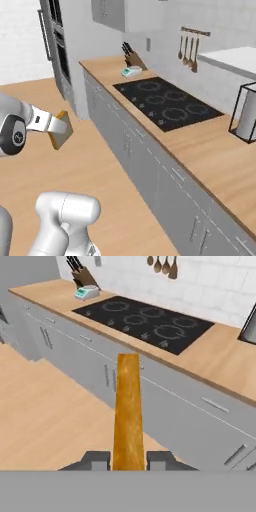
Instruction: Start the toaster. Once the lever pops up, take the bread to the plate on the dining counter.
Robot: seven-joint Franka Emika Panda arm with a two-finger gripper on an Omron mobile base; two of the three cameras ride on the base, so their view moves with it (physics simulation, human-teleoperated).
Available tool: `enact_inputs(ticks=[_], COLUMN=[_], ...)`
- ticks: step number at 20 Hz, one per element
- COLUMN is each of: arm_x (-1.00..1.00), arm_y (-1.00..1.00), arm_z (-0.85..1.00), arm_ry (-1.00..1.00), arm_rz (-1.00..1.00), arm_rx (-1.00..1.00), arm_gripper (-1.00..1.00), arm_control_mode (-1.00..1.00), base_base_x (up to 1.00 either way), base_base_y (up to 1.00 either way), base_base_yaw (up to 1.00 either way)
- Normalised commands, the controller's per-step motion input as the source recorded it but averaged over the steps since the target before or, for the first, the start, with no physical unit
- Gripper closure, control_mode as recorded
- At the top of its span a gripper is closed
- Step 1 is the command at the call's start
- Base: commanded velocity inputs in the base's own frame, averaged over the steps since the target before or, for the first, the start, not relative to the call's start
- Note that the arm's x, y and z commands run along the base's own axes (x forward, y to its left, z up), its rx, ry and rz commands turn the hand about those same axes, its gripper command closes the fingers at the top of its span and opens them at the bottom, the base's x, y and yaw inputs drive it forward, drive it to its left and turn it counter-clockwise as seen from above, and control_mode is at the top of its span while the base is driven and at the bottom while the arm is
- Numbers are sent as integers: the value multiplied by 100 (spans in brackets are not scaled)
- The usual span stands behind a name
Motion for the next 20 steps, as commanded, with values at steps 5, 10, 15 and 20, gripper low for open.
enact_inputs(ticks=[5,10,15,20], arm_x=[0,0,0,0], arm_y=[0,0,0,0], arm_z=[0,0,0,0], arm_ry=[0,0,0,0], arm_rz=[0,0,0,0], arm_rx=[0,0,0,0], arm_gripper=[100,100,100,100], arm_control_mode=[100,100,100,100], base_base_x=[2,10,-75,-97], base_base_y=[0,-22,-29,-31], base_base_yaw=[98,82,65,51])
